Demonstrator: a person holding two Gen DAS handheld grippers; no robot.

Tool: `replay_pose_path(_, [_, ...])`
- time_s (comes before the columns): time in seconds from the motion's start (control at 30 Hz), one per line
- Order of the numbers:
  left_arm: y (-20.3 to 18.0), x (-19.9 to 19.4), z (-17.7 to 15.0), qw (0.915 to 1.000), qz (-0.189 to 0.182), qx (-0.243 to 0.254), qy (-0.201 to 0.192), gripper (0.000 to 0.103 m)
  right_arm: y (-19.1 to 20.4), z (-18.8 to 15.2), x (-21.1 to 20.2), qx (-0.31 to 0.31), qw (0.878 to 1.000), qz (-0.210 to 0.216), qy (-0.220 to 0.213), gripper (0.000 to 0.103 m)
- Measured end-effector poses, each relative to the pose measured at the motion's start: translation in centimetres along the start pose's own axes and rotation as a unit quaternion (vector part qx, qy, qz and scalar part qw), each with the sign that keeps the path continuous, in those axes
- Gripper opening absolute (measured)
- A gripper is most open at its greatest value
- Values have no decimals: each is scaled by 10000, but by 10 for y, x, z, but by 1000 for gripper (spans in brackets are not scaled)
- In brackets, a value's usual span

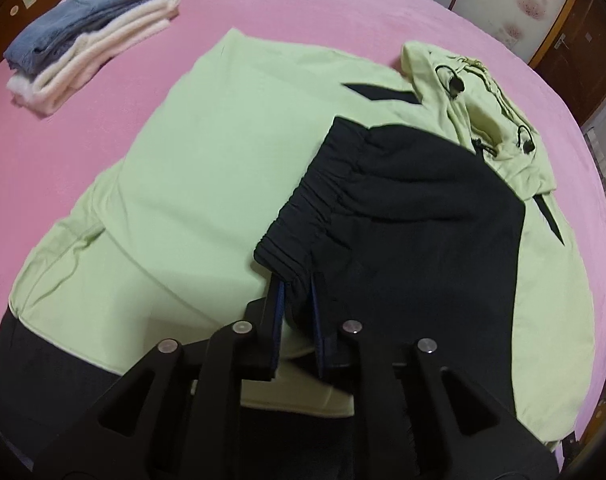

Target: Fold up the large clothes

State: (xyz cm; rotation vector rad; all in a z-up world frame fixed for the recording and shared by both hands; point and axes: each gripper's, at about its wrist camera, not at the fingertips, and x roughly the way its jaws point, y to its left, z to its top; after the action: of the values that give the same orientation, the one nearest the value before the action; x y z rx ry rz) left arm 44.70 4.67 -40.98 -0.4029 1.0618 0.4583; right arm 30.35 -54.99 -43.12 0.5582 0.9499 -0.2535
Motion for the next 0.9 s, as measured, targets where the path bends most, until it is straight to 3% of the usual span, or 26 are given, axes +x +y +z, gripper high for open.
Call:
replay_pose_path(0.1, [5,-9,-2,10000,68,-37,-52,23,-12,-12,-25,290,9991,-295,29,86])
replay_pose_path(0.17, [7,-26,-5,9994,54,-94,-329,24,-13,-18,-43,422,9988,-181,-163,83])
replay_pose_path(0.27, [4,-62,-12,9952,-27,-45,-982,24,2,-20,-57,239,9994,124,-228,63])
replay_pose_path(0.33, [-8,-80,-19,9915,-327,218,-1238,24,23,-21,-49,-88,9998,164,-42,33])
replay_pose_path(0.37, [-16,-83,-21,9909,-480,371,-1201,24,38,-21,-38,-256,9993,247,148,26])
replay_pose_path(0.43, [-39,-76,-23,9898,-951,774,-729,24,67,-22,-18,-369,9958,724,414,8])
replay_pose_path(0.5, [-60,-56,-25,9856,-1408,925,-115,6,101,-24,7,-426,9869,1323,820,7])
replay_pose_path(0.6, [-80,-20,-26,9824,-1564,670,765,6,144,-26,32,-617,9753,1767,1177,6])
replay_pose_path(0.67, [-84,0,-24,9821,-1500,422,1058,6,180,-29,47,-965,9695,1783,1379,6])
replay_pose_path(0.8, [-72,21,-9,9932,-649,548,800,6,196,-27,78,-1552,9630,1374,1720,6])
replay_pose_path(0.9, [-33,26,7,9966,-689,277,350,4,168,-11,80,-1833,9601,1505,1483,0])
